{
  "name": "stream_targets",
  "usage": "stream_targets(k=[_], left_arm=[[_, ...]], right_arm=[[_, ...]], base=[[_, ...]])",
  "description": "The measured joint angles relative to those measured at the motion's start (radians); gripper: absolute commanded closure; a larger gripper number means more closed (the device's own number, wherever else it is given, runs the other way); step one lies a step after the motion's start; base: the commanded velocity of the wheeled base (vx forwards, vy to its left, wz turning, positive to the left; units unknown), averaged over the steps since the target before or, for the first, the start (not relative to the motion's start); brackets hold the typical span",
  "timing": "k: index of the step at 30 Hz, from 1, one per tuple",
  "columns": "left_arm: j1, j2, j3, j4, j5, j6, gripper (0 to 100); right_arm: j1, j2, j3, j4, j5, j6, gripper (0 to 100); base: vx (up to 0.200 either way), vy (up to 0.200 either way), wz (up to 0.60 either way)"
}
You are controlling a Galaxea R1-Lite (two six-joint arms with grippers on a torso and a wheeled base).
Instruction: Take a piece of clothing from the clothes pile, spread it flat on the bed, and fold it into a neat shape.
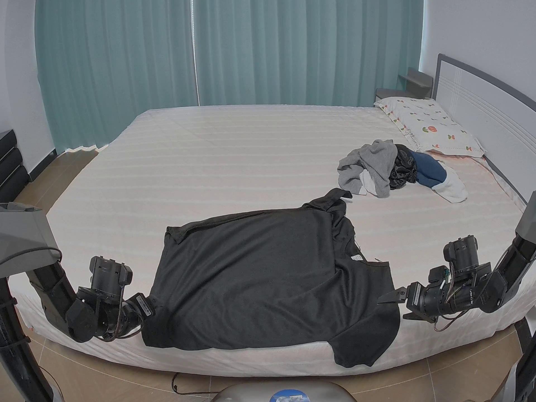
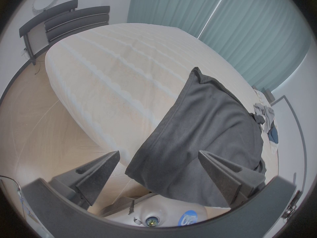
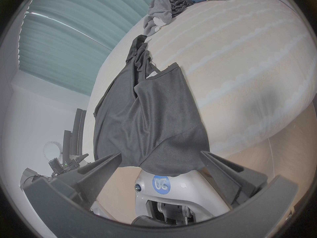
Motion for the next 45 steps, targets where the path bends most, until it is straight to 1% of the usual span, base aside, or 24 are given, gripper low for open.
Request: stream_targets(k=[2,8,20,25,35,45], left_arm=[[0.001,-0.001,-0.009,0.003,0.000,-0.018,0],[0.004,0.000,-0.020,0.006,-0.001,-0.021,0],[0.010,0.001,-0.022,-0.001,-0.013,-0.025,0],[0.008,0.001,-0.040,-0.003,-0.012,-0.055,0],[0.005,0.002,-0.059,-0.003,-0.013,-0.064,0],[0.003,0.003,-0.102,-0.002,-0.013,-0.086,0]], right_arm=[[0.000,0.000,0.000,-0.022,-0.001,0.012,0],[0.002,-0.001,0.007,-0.046,-0.001,0.033,0],[0.004,-0.002,0.010,-0.047,-0.001,0.036,0],[0.005,-0.002,0.010,-0.048,-0.002,0.036,0],[0.009,-0.003,0.010,-0.049,-0.002,0.036,0],[0.009,-0.002,0.010,-0.049,-0.001,0.036,0]], base=[[0.000,0.200,0.00],[0.000,0.200,0.00],[0.000,0.000,0.00],[0.200,0.000,0.00],[0.200,0.000,0.00],[0.000,0.000,0.00]])
